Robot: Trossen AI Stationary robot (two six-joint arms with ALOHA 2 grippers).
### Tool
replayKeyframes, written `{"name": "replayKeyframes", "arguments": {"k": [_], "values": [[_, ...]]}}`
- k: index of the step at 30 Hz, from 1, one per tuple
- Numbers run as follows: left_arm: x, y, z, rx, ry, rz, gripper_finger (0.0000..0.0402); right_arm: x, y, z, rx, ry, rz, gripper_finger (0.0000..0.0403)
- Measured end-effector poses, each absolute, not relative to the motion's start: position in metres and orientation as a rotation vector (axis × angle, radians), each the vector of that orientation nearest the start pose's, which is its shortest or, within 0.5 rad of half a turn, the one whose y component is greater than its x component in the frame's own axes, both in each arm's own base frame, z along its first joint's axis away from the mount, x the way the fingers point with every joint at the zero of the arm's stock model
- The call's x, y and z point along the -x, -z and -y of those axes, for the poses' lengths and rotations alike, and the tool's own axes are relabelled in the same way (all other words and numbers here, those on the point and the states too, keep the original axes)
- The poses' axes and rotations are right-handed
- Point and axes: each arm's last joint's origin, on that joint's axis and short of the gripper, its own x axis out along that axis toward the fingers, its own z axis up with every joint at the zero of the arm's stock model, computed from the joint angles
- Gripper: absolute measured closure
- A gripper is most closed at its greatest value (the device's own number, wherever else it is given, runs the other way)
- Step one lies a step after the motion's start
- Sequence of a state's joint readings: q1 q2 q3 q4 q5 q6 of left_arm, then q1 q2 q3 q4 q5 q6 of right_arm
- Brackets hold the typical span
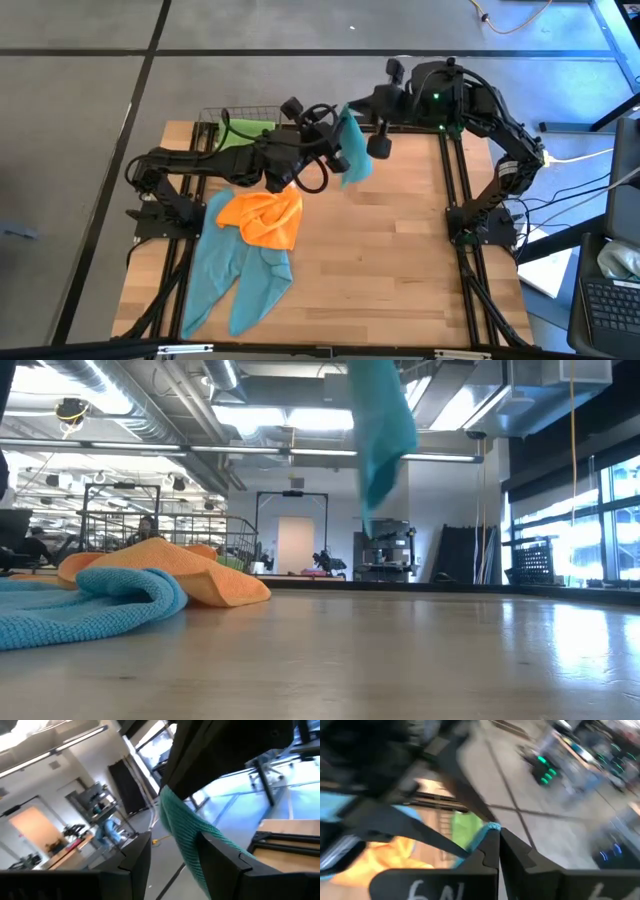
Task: Fold microfiber towels
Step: Fold the blue microfiber cloth
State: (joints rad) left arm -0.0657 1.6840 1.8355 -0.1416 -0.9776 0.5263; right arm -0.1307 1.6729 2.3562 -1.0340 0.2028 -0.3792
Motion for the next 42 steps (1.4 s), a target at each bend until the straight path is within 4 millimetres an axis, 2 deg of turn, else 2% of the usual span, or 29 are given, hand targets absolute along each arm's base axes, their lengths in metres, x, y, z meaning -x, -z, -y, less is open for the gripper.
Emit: {"name": "replayKeyframes", "arguments": {"k": [5,17,20,26,29,33,38,42], "values": [[-0.369,-0.463,0.006,-0.528,-0.839,-0.237,0.0249,-0.286,-0.533,0.04,0.439,0.144,-0.412,0.0395],[-0.366,-0.462,0.035,-0.53,-0.809,-0.228,0.0249,-0.277,-0.518,0.052,0.415,0.145,-0.591,0.0395],[-0.365,-0.463,0.043,-0.526,-0.803,-0.22,0.0249,-0.275,-0.517,0.057,0.389,0.159,-0.602,0.0395],[-0.362,-0.467,0.054,-0.497,-0.828,-0.189,0.0249,-0.276,-0.518,0.058,0.333,0.073,-0.567,0.0395],[-0.362,-0.469,0.049,-0.457,-0.898,-0.177,0.0249,-0.276,-0.518,0.056,0.317,0.037,-0.557,0.0395],[-0.367,-0.471,0.039,-0.392,-0.943,-0.119,0.0249,-0.276,-0.517,0.053,0.317,0.103,-0.578,0.0395],[-0.371,-0.469,0.029,-0.364,-0.834,-0.08,0.0249,-0.27,-0.524,0.051,0.345,0.057,-0.525,0.0395],[-0.369,-0.472,0.017,-0.328,-0.846,-0.06,0.0249,-0.256,-0.539,0.047,0.388,0.05,-0.425,0.0395]]}}
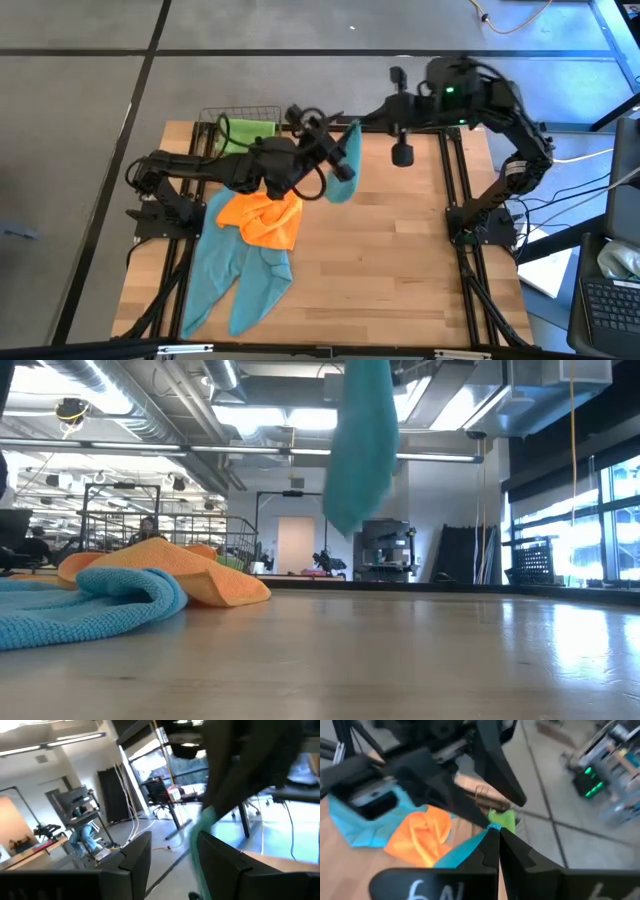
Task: Fold microfiber towels
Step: Fold the blue microfiber cloth
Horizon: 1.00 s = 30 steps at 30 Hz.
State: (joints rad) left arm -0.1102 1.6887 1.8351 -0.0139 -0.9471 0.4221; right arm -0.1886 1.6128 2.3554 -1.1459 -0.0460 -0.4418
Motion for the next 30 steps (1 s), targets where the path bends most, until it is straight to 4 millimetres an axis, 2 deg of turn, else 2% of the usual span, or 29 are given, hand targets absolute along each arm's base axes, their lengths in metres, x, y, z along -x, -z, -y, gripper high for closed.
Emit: {"name": "replayKeyframes", "arguments": {"k": [3,5,8,11,14,20,26,30], "values": [[-0.363,-0.483,0.009,-0.3,-0.819,-0.025,0.0249,-0.246,-0.548,0.048,0.387,0.109,-0.375,0.0395],[-0.36,-0.493,0.001,-0.298,-0.729,-0.011,0.0249,-0.242,-0.55,0.048,0.394,0.12,-0.368,0.0395],[-0.355,-0.499,-0.016,-0.317,-0.616,-0.074,0.0249,-0.239,-0.551,0.046,0.42,0.011,-0.344,0.0395],[-0.353,-0.5,-0.033,-0.163,-0.462,-0.064,0.0249,-0.239,-0.551,0.042,0.42,-0.107,-0.315,0.0395],[-0.353,-0.499,-0.048,0.038,-0.251,-0.033,0.0249,-0.239,-0.551,0.042,0.424,-0.119,-0.316,0.0395],[-0.346,-0.498,-0.081,0.252,0.073,-0.061,0.0249,-0.24,-0.552,0.041,0.425,-0.142,-0.298,0.0395],[-0.331,-0.498,-0.116,0.41,0.288,-0.102,0.0249,-0.241,-0.551,0.04,0.413,-0.186,-0.287,0.0395],[-0.324,-0.499,-0.127,0.477,0.359,-0.123,0.0249,-0.244,-0.551,0.041,0.415,-0.185,-0.276,0.0395]]}}
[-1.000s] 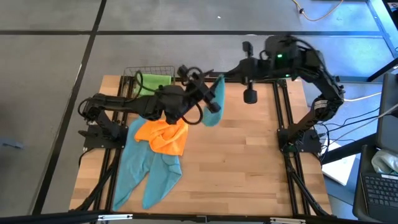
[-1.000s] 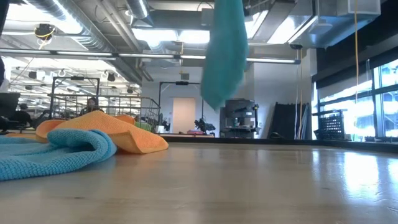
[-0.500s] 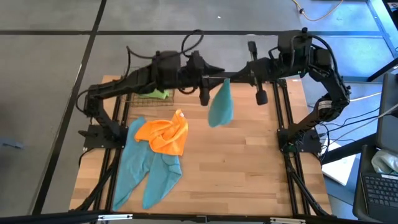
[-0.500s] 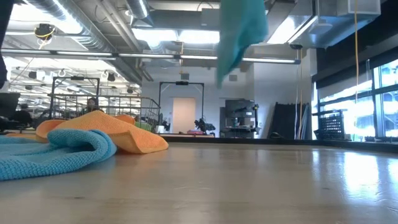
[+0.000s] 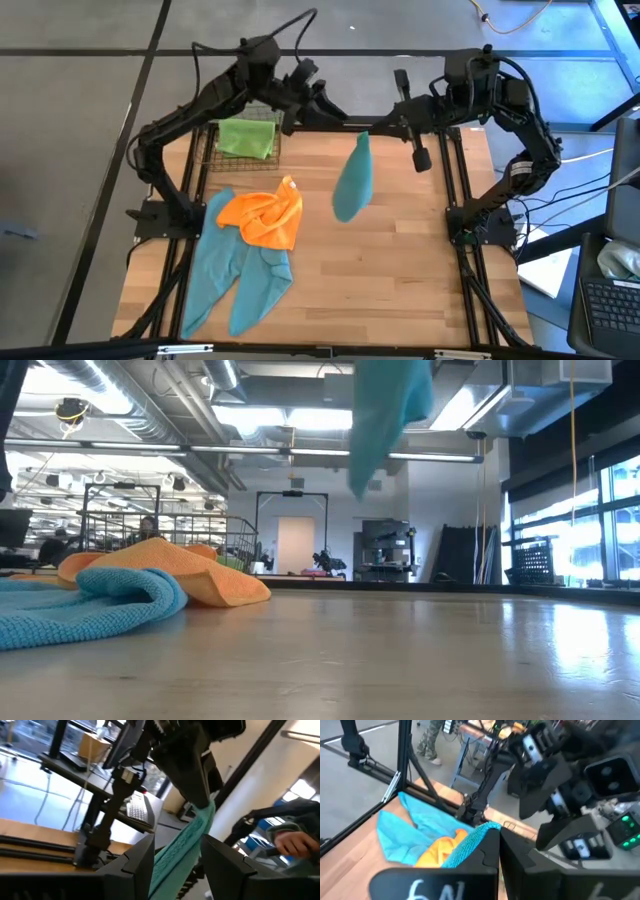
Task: Fold microfiber towels
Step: Fold the blue microfiber cloth
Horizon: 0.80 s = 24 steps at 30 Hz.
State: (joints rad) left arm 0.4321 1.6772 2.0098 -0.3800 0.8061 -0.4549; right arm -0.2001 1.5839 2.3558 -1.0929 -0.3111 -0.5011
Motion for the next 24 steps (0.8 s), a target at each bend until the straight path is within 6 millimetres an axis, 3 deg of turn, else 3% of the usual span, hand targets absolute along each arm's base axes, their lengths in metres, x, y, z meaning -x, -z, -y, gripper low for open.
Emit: {"name": "replayKeyframes", "arguments": {"k": [5,12,20,24], "values": [[-0.334,-0.491,-0.126,0.516,0.445,-0.158,0.0249,-0.252,-0.55,0.039,0.415,-0.196,-0.267,0.0395],[-0.345,-0.488,-0.105,0.542,0.575,-0.205,0.0249,-0.267,-0.541,0.042,0.409,-0.201,-0.305,0.0395],[-0.347,-0.488,-0.099,0.538,0.579,-0.206,0.0249,-0.271,-0.538,0.043,0.406,-0.205,-0.32,0.0395],[-0.348,-0.485,-0.102,0.507,0.498,-0.197,0.0249,-0.271,-0.538,0.043,0.405,-0.21,-0.314,0.0395]]}}
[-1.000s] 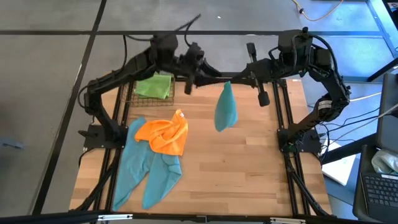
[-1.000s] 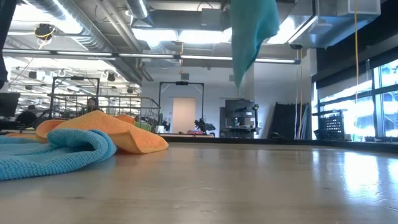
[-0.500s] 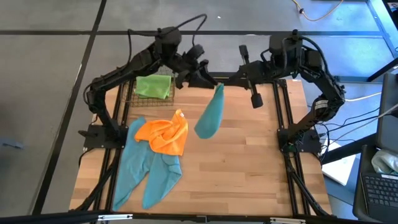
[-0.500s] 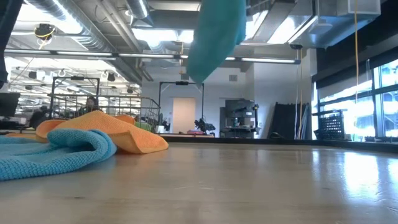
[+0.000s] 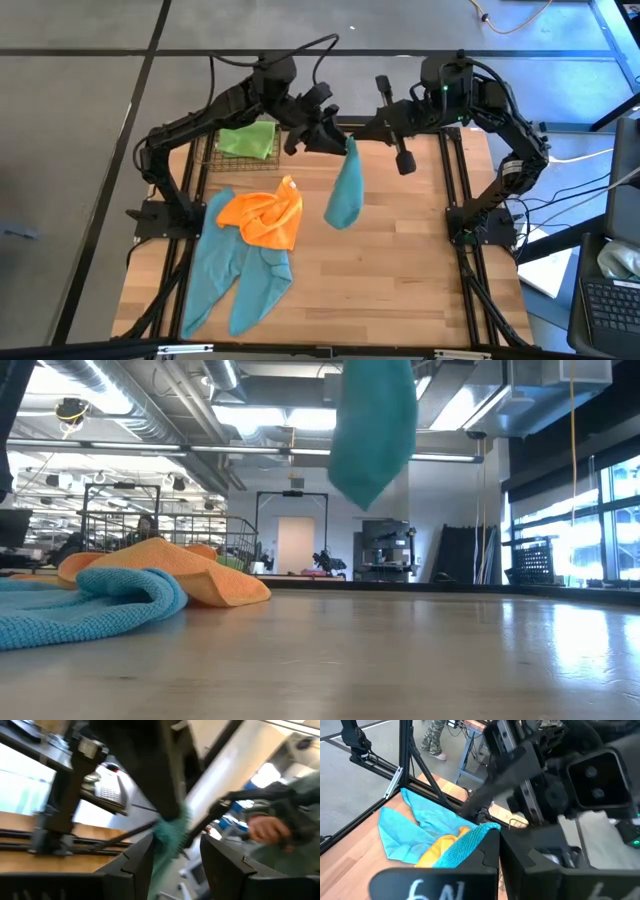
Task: Fold microfiber towels
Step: Fold the blue microfiber cloth
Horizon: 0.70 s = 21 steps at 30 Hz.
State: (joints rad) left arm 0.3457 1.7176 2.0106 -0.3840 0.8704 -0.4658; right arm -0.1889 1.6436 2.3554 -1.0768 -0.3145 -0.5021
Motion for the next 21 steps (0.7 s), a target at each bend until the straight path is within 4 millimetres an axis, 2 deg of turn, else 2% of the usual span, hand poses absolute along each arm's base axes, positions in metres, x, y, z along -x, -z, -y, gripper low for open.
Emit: {"name": "replayKeyframes", "arguments": {"k": [5,15,21], "values": [[-0.347,-0.485,-0.108,0.502,0.42,-0.177,0.0249,-0.272,-0.539,0.04,0.406,-0.217,-0.309,0.0395],[-0.345,-0.485,-0.116,0.479,0.412,-0.168,0.0249,-0.272,-0.539,0.04,0.357,-0.205,-0.306,0.0395],[-0.338,-0.486,-0.129,0.525,0.407,-0.176,0.0266,-0.271,-0.538,0.04,0.349,-0.213,-0.325,0.0395]]}}
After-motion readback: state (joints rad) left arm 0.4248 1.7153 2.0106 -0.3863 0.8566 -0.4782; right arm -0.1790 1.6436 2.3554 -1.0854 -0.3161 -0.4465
